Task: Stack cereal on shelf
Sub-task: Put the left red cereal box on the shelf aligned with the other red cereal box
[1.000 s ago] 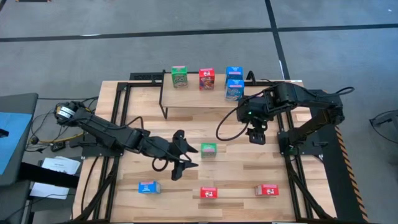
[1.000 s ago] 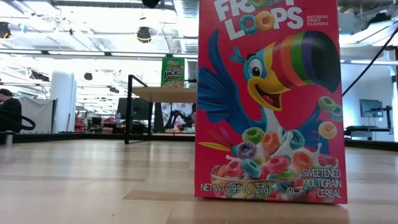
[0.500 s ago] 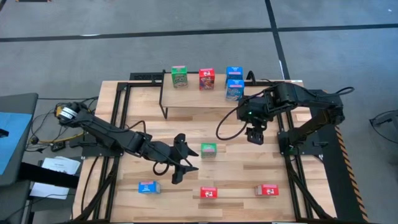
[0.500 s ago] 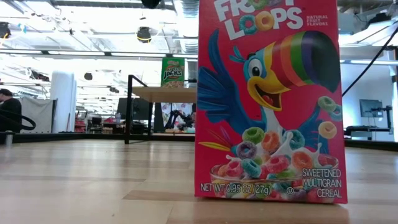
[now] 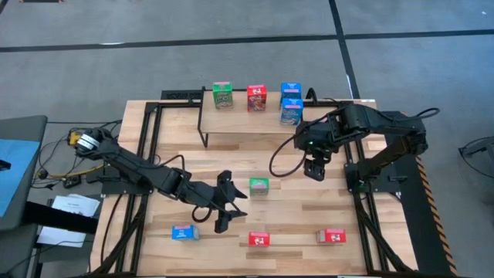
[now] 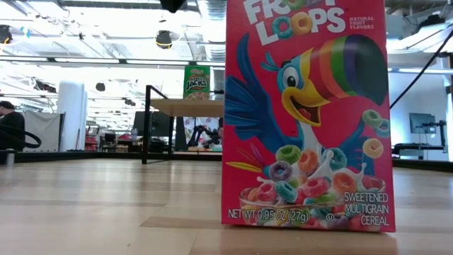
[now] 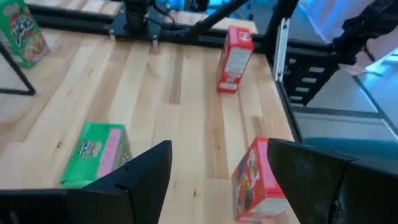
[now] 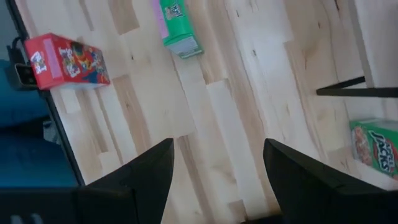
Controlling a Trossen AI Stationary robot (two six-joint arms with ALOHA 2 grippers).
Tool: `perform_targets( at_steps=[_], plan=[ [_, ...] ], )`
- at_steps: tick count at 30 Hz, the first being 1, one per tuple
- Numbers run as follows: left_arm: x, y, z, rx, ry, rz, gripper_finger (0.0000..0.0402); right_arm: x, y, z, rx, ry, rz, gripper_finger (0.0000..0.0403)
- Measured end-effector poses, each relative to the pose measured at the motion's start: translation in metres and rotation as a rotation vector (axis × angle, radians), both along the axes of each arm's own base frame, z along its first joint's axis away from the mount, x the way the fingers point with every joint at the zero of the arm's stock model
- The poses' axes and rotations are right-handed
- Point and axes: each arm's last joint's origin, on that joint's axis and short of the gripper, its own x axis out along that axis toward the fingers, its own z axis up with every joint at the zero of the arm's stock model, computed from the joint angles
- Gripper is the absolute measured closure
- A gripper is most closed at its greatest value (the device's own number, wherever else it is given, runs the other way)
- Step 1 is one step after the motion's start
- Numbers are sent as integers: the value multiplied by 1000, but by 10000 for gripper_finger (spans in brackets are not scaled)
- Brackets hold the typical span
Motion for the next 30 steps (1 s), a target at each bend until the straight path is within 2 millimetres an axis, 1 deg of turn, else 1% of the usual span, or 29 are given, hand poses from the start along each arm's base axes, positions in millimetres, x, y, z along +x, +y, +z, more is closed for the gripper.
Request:
perform_targets(
  at_steps=[7,12,15,19,23,30],
  plan=[
    [-5,-11,-3,27,18,-25,150,1,-1,0,-12,-2,-119,131],
    [-7,-14,-3,64,16,-37,150,1,-1,0,10,-7,-182,131],
    [-7,-14,-4,82,19,-39,150,1,-1,0,13,-8,-194,131],
    [-7,-14,-4,93,17,-33,150,2,-3,0,-28,-17,-210,131],
    [-7,-15,-4,64,18,-22,150,2,-4,0,-58,-25,-208,131],
    [-9,-20,-2,24,-2,6,150,2,-7,0,-58,-25,-219,131]
  ],
)
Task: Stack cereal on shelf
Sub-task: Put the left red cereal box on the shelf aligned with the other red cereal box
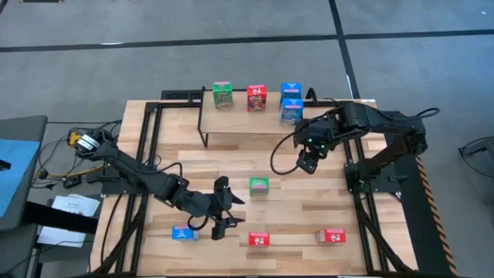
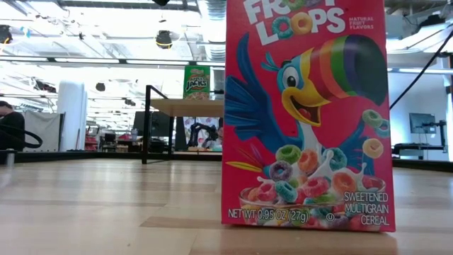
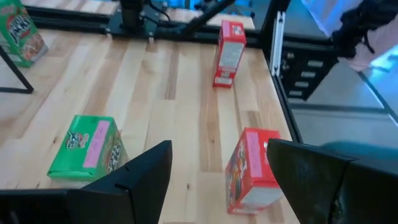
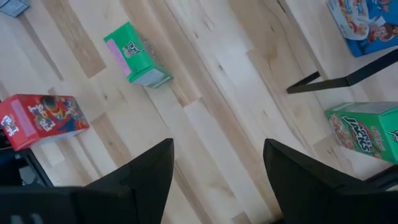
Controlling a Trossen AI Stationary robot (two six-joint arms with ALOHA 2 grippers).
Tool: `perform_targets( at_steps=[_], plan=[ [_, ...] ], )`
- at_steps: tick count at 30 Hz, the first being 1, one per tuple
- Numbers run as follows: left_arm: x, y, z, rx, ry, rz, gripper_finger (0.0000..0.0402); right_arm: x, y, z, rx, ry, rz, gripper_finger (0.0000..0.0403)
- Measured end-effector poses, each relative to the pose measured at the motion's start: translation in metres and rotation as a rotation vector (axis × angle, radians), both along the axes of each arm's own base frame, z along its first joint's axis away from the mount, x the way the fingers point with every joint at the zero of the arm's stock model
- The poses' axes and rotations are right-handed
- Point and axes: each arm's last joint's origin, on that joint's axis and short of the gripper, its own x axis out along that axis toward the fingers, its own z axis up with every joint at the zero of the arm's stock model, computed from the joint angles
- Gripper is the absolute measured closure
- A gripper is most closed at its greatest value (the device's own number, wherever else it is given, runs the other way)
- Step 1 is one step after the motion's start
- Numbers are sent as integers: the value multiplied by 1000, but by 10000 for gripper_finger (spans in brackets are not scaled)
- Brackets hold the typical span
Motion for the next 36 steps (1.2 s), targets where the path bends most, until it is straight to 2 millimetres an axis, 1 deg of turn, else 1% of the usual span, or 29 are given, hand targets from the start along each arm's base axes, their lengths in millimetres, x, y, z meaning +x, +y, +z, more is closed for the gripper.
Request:
perform_targets(
  at_steps=[3,7,10,19,25,28,36],
  plan=[
    [1,-5,-1,-13,-29,32,150,0,0,0,-1,-3,3,131],
    [8,-16,-12,1,-41,34,150,1,0,0,0,-10,3,131],
    [13,-17,-19,12,-31,36,150,1,0,0,0,-9,3,131],
    [15,-16,-19,5,-47,50,150,6,0,2,-28,-60,47,131],
    [18,-17,-25,22,-33,63,150,8,0,3,-36,-82,43,131],
    [18,-18,-24,18,-41,63,150,8,0,3,-36,-83,43,131],
    [18,-16,-19,147,-74,51,150,9,0,4,-36,-94,43,131]
  ],
)
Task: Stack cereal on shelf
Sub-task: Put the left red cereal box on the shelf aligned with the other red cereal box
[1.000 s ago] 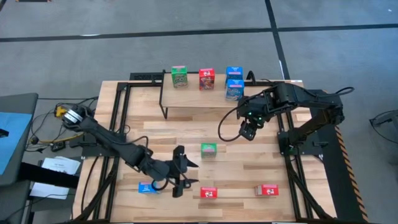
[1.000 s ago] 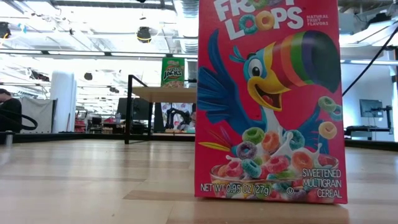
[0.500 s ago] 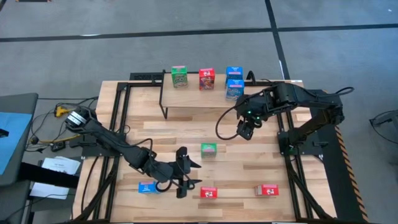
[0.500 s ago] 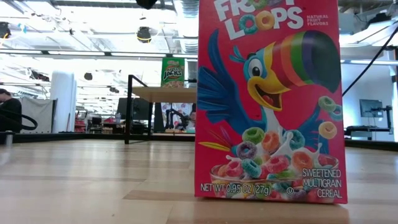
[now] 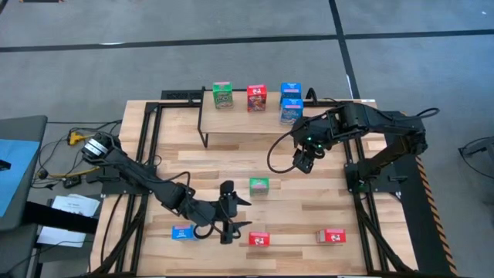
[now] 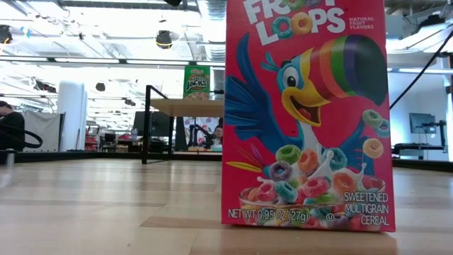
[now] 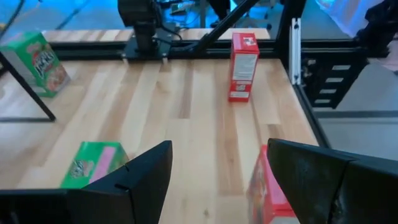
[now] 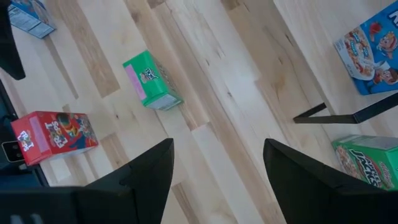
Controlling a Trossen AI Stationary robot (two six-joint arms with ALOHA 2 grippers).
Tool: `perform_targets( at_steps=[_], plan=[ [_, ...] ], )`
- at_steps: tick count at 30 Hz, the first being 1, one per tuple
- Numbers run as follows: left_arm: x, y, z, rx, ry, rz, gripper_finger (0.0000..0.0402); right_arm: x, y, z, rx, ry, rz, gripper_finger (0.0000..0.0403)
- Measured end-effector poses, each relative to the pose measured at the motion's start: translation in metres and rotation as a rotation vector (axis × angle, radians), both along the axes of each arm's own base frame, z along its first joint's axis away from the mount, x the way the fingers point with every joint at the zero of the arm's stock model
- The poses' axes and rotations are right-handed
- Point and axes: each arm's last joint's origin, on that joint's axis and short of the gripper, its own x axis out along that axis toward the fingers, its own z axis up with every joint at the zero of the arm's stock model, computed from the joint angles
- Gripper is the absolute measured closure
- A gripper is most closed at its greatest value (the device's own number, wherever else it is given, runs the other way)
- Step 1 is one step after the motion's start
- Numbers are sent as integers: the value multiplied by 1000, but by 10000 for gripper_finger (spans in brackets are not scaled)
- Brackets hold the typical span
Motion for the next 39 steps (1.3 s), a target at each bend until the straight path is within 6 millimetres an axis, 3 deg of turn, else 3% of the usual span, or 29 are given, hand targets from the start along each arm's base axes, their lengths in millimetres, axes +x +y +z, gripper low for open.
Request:
perform_targets(
  at_steps=[11,21,31,39],
  plan=[
    [5,7,2,-82,-10,-23,150,0,-14,0,-65,18,75,131],
    [3,-1,4,-215,-15,-74,150,9,-29,-7,-124,68,88,131],
    [-4,-15,0,-200,-8,-78,150,24,-20,-27,-94,192,87,131],
    [-2,-22,-11,-176,18,-70,150,21,-5,-25,-73,188,81,131]
  ],
)
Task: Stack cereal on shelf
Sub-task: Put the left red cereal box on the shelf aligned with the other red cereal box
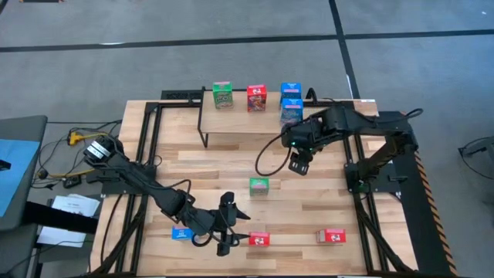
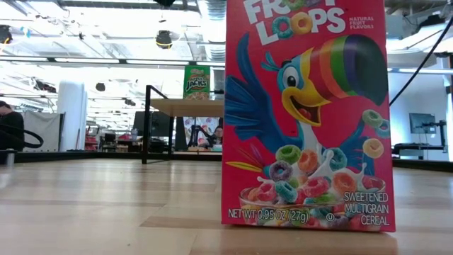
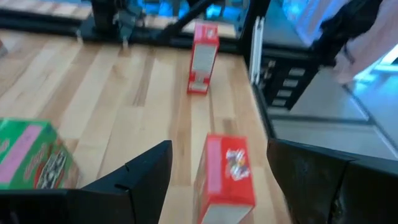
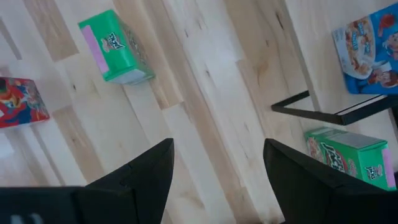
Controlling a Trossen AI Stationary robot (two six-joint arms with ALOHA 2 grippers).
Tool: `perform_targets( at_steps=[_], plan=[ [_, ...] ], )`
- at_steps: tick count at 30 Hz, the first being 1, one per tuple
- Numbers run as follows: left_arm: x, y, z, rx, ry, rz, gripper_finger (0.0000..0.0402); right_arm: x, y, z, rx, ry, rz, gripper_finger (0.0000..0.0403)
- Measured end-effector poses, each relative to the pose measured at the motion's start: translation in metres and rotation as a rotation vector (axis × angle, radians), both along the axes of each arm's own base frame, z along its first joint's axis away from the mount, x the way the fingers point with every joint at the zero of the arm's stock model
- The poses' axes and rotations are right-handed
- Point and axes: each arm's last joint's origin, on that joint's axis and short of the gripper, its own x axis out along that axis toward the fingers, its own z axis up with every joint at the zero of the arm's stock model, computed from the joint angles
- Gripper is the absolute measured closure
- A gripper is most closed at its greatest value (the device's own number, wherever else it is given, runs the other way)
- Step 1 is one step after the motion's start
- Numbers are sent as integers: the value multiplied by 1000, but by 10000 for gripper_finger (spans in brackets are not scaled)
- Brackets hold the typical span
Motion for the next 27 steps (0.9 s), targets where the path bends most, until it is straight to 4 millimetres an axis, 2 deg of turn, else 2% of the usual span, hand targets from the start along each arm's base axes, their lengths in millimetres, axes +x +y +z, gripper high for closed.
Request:
perform_targets(
  at_steps=[8,15,23,27],
  plan=[
    [4,-3,-11,18,29,-6,150,-7,8,5,0,-12,32,131],
    [8,-7,-22,34,41,1,150,-7,4,5,-1,-6,18,131],
    [14,-20,-49,61,73,-10,150,-8,0,4,-2,0,4,131],
    [13,-25,-52,55,65,-6,150,-7,0,4,-2,-1,4,131]
  ],
)
